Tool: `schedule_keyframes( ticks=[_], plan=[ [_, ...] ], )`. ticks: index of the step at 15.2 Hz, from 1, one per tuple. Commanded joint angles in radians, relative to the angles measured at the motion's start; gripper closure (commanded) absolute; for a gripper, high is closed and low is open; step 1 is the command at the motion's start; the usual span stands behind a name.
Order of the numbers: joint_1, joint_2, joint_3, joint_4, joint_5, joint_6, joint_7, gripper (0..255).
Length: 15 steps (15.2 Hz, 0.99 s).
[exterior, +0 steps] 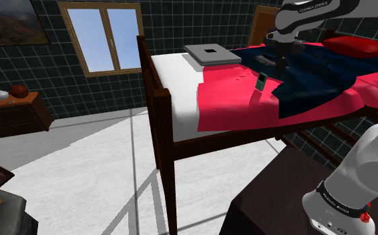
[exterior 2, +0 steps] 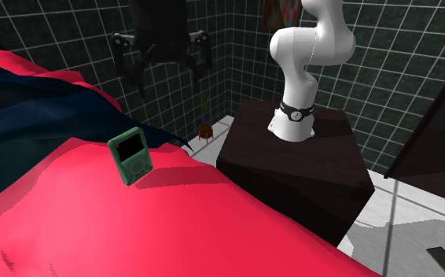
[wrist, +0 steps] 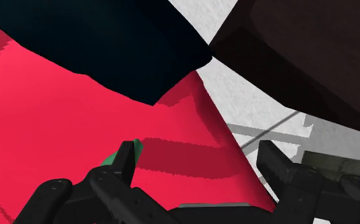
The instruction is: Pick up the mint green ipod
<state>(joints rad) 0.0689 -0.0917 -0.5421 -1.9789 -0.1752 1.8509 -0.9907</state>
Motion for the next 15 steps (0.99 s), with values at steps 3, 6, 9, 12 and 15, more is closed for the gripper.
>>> schedule_keyframes(
  ticks=[3, 6, 9, 12, 15],
  plan=[
    [-0.014, 0.177, -0.028, 0.138, 0.089, 0.033, -0.192, 0],
    [-0.048, 0.314, -0.026, 0.269, 0.162, 0.03, -0.324, 0],
    [-0.062, 0.35, -0.017, 0.281, 0.179, 0.052, -0.351, 0],
    [-0.063, 0.359, -0.014, 0.251, 0.184, 0.089, -0.35, 0],
    [-0.064, 0.368, -0.012, 0.228, 0.189, 0.121, -0.351, 0]
  ],
)
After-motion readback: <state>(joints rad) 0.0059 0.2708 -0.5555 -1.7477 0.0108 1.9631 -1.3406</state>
